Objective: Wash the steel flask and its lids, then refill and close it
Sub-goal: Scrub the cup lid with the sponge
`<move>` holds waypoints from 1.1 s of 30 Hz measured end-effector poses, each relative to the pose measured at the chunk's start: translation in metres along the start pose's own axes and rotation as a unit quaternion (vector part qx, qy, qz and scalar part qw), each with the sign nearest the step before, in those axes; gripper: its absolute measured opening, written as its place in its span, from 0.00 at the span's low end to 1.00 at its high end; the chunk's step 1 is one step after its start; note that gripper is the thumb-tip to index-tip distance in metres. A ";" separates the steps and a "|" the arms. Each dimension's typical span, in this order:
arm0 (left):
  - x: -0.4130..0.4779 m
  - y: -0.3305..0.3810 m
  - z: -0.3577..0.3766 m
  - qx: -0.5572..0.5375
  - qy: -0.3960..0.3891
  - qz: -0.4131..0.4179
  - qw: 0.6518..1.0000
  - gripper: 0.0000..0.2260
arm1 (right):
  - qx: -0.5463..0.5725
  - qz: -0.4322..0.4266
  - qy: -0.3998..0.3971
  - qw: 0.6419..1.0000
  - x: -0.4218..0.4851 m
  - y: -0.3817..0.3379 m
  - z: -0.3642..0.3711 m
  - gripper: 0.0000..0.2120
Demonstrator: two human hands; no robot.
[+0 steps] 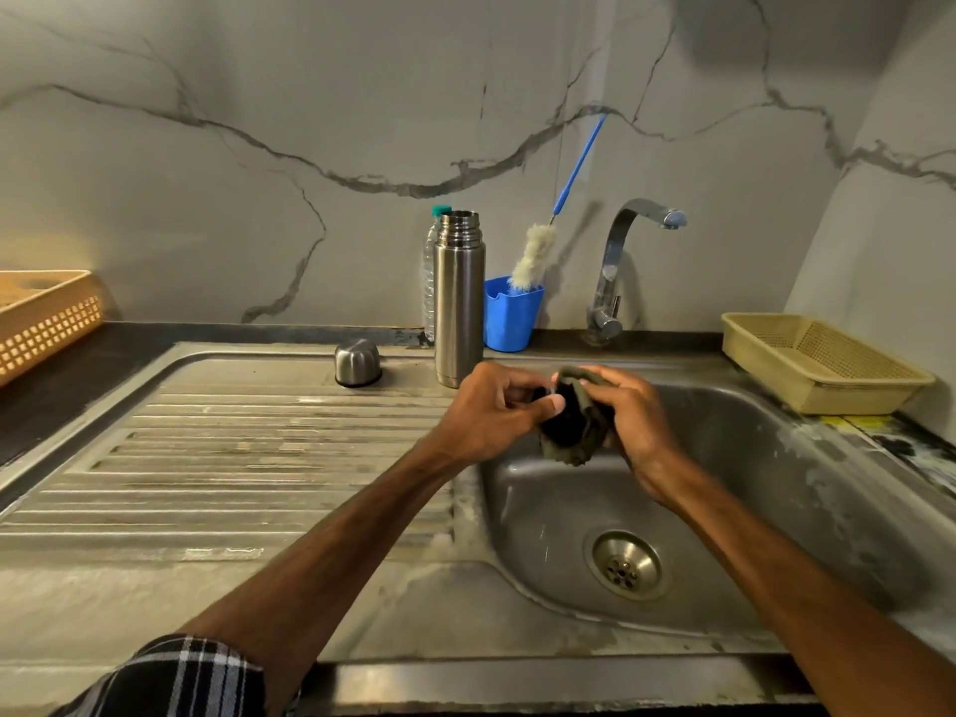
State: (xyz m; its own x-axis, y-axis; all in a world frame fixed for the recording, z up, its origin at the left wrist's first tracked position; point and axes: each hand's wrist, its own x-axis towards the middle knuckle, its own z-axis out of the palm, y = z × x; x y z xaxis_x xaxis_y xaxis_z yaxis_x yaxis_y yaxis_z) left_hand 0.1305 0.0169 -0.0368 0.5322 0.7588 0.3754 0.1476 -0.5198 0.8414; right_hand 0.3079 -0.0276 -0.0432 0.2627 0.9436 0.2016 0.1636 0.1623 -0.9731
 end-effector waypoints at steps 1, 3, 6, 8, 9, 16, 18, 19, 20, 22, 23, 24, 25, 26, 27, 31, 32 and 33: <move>-0.001 0.002 0.002 -0.033 -0.004 -0.012 0.999 0.11 | 0.049 0.051 -0.009 0.997 -0.002 -0.002 -0.001 0.13; -0.002 0.004 0.005 -0.102 0.006 -0.036 0.994 0.13 | 0.146 0.117 -0.025 0.982 -0.007 -0.005 -0.002 0.17; -0.003 0.003 0.007 -0.164 0.049 -0.059 0.984 0.13 | 0.253 0.164 -0.021 0.953 -0.008 -0.004 0.000 0.19; -0.002 0.001 0.007 -0.166 0.092 -0.054 0.980 0.12 | 0.276 0.179 -0.026 0.944 -0.011 -0.003 0.005 0.18; -0.001 0.000 0.007 -0.140 0.117 -0.039 0.982 0.12 | 0.276 0.177 -0.028 0.944 -0.011 -0.004 0.008 0.17; 0.002 -0.008 0.003 0.143 0.206 0.074 0.965 0.16 | 0.078 0.065 0.038 0.994 -0.016 -0.011 0.017 0.11; -0.003 -0.003 0.010 0.176 0.172 0.094 0.965 0.15 | 0.055 0.065 0.059 0.995 -0.016 -0.010 0.016 0.12; -0.004 -0.003 0.014 0.191 0.160 0.100 0.963 0.14 | 0.040 0.060 0.068 0.995 -0.016 -0.008 0.015 0.12; -0.003 -0.003 0.015 0.199 0.156 0.101 0.962 0.13 | 0.010 0.046 0.072 0.996 -0.017 -0.008 0.015 0.13; -0.001 -0.004 0.013 0.204 0.157 0.091 0.962 0.10 | -0.069 -0.007 0.073 0.995 -0.018 -0.007 0.017 0.15; 0.000 -0.004 0.011 0.208 0.152 0.086 0.962 0.09 | -0.088 -0.030 0.071 0.993 -0.018 -0.007 0.018 0.17; 0.002 -0.005 0.009 0.212 0.145 0.085 0.963 0.08 | -0.088 -0.046 0.069 0.993 -0.017 -0.008 0.018 0.17; 0.004 -0.005 0.006 0.213 0.134 0.087 0.964 0.07 | -0.079 -0.055 0.069 0.993 -0.014 -0.008 0.017 0.17; 0.004 -0.003 0.004 0.213 0.116 0.089 0.966 0.07 | -0.059 -0.055 0.067 0.994 -0.011 -0.007 0.013 0.16; 0.004 -0.002 0.002 0.212 0.093 0.090 0.969 0.07 | -0.034 -0.038 0.063 0.997 -0.008 -0.006 0.008 0.14; 0.006 -0.002 0.000 0.119 0.002 0.072 0.990 0.10 | 0.120 0.100 0.014 0.988 0.004 0.003 -0.010 0.13; 0.006 -0.001 0.001 0.090 -0.005 0.067 0.994 0.12 | 0.145 0.117 0.011 0.982 0.006 0.005 -0.012 0.13; 0.007 -0.001 0.001 0.078 0.001 0.063 0.995 0.12 | 0.156 0.126 0.018 0.980 0.007 0.007 -0.012 0.12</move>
State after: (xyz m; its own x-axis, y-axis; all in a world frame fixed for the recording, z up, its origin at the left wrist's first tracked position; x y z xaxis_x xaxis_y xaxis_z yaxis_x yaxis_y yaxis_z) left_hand 0.1350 0.0221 -0.0360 0.5538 0.6842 0.4745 0.2068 -0.6650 0.7177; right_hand 0.3224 -0.0227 -0.0475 0.2925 0.9549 -0.0517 -0.2078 0.0107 -0.9781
